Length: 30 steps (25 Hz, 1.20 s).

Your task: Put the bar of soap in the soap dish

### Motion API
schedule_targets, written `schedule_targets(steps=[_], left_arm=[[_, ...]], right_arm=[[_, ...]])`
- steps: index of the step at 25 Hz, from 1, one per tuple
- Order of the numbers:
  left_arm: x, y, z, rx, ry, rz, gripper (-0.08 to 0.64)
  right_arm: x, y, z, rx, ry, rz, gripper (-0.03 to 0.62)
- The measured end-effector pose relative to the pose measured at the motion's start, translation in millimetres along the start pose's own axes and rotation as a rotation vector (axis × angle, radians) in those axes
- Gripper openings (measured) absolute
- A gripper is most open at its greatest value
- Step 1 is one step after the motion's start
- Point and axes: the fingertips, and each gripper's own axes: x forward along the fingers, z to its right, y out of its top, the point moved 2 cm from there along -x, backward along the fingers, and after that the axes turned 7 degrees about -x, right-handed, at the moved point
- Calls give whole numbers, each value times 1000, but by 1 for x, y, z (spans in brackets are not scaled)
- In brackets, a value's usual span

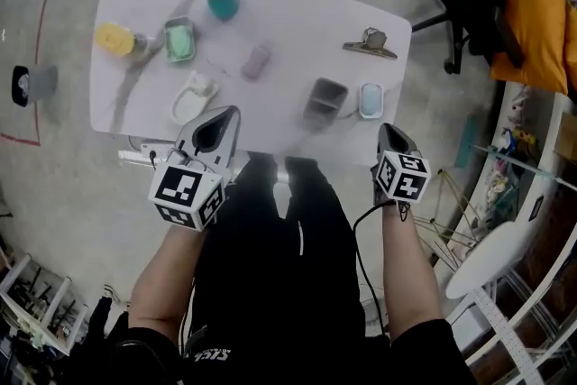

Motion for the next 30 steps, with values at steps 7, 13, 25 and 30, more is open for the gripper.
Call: schedule_targets(steps=[7, 13, 25, 30], left_arm=[[-37, 52, 46, 77, -66, 60, 9], [-73, 80, 82, 125, -57, 131, 9], [-162, 84, 158, 202, -12, 229, 9], [-201, 84, 185, 242, 14, 249, 9]], right_arm=[[-84, 52, -37, -70, 90, 161, 17], [-154, 85, -58, -95, 149, 317, 17], [-304, 97, -99, -179, 250, 653, 17], [-345, 80, -98, -163, 259, 708, 17]])
